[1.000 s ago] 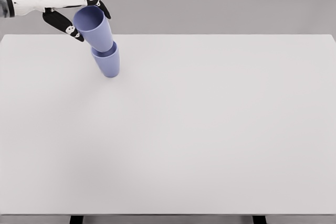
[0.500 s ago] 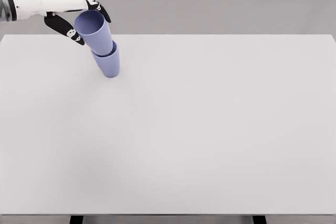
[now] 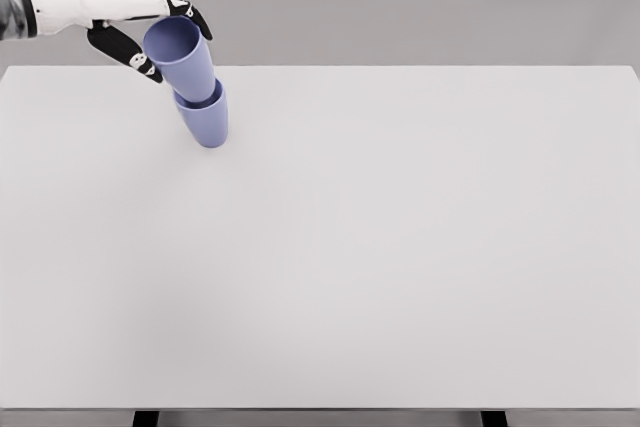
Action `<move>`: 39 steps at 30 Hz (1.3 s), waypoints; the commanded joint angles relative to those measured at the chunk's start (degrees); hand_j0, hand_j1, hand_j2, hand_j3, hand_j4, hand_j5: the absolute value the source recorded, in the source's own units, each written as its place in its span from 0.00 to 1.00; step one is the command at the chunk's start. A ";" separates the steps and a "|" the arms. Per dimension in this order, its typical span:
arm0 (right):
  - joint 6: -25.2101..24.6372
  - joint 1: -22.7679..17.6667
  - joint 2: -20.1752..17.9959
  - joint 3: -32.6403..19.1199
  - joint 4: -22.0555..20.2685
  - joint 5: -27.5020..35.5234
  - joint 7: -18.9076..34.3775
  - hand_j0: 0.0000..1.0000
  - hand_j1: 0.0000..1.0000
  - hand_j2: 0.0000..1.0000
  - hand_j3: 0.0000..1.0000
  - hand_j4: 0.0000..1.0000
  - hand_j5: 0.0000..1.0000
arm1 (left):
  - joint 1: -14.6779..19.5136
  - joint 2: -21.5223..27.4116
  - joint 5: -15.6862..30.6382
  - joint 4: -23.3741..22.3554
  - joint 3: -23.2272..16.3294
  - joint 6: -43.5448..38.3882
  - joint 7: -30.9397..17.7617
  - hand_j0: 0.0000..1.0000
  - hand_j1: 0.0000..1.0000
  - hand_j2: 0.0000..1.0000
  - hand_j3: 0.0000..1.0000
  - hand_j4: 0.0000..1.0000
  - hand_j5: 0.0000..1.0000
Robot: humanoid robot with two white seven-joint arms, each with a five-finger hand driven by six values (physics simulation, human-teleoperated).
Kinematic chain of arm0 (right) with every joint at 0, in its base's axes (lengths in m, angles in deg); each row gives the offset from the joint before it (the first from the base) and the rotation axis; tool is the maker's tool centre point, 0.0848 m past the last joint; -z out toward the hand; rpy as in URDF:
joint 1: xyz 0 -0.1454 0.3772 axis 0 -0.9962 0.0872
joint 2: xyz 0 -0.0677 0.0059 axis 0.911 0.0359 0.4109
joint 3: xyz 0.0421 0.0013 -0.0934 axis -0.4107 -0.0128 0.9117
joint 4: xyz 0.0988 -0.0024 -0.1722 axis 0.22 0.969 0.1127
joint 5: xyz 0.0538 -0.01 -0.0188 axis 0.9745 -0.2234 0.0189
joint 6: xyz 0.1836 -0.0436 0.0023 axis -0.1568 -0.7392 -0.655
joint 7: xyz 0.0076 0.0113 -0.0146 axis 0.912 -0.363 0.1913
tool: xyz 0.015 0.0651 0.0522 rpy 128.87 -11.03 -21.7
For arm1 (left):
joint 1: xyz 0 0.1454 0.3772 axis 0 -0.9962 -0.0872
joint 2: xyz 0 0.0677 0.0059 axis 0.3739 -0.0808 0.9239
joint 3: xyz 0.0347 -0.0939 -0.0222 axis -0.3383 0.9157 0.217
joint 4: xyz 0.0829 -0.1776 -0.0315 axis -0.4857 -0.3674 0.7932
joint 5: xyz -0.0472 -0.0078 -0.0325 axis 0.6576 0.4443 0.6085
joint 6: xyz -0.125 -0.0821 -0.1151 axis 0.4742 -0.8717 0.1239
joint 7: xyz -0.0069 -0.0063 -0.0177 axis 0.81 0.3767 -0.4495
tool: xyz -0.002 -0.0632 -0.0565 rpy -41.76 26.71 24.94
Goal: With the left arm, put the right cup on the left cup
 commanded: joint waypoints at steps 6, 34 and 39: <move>0.01 0.00 0.00 -0.01 0.03 -0.02 0.05 1.00 1.00 1.00 1.00 1.00 1.00 | 0.00 -0.57 -0.13 -1.10 0.37 -0.15 0.06 0.59 0.59 0.59 0.59 0.59 0.59; 0.01 0.00 0.00 -0.01 0.03 -0.02 0.05 1.00 1.00 1.00 1.00 1.00 1.00 | -0.79 -0.84 -2.42 -1.36 0.55 -0.15 0.06 0.89 0.89 0.89 0.89 0.89 0.89; 0.01 0.00 0.00 -0.01 0.03 -0.02 -0.04 1.00 1.00 1.00 1.00 1.00 1.00 | -0.79 -0.84 -2.51 -1.19 0.55 -0.15 0.06 0.99 0.99 0.99 0.99 0.99 0.99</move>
